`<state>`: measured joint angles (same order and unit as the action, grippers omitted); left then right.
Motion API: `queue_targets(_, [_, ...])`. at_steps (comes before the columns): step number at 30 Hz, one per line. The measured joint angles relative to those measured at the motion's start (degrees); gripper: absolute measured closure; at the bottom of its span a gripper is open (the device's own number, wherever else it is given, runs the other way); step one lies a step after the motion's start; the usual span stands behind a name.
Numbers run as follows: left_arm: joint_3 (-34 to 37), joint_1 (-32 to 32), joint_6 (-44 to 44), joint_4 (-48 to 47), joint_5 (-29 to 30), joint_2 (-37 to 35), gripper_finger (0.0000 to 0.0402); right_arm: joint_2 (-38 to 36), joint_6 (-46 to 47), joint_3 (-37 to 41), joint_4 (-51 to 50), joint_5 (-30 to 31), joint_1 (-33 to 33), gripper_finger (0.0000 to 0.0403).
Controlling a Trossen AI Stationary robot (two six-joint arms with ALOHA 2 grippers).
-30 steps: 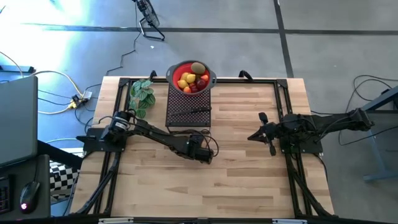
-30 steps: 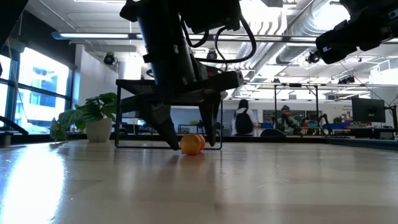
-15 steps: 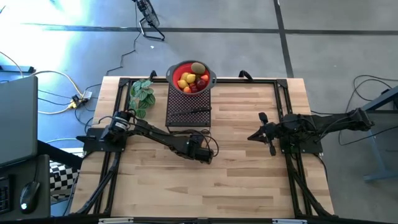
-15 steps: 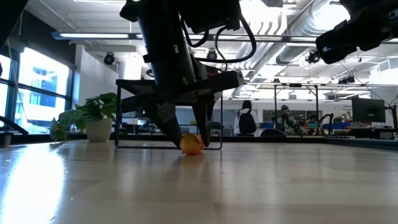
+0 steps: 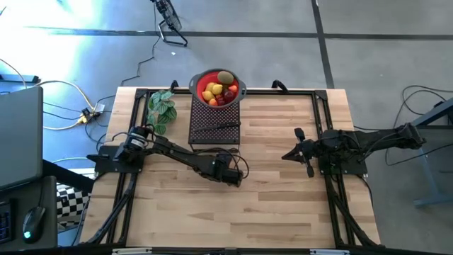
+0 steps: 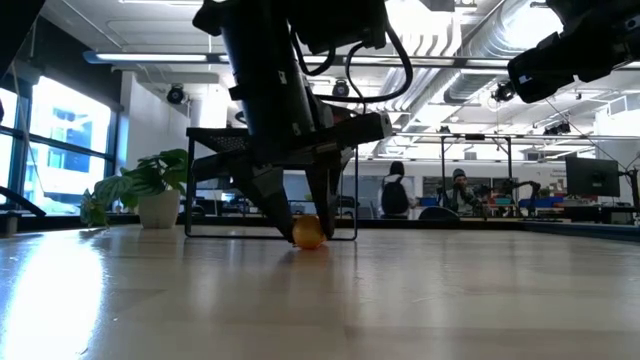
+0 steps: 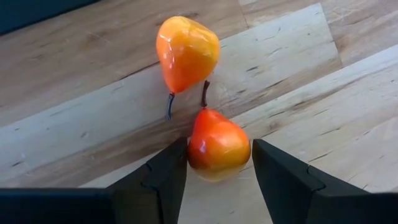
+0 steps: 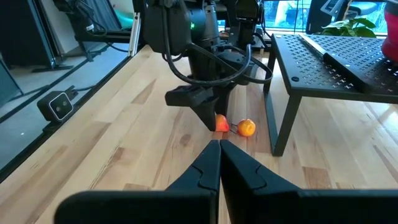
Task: Pick & Place Fruit
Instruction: Put the pear into the red strainer bowl
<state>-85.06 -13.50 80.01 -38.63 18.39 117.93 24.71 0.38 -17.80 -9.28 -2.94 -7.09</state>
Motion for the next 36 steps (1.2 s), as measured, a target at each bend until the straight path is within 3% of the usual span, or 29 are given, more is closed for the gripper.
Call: queue_targets(36, [0.0, 0.0, 0.0, 0.0, -1.4, 0.0, 0.0227, 0.0, -0.2, 0.0, 0.0, 0.0, 0.0, 0.0400])
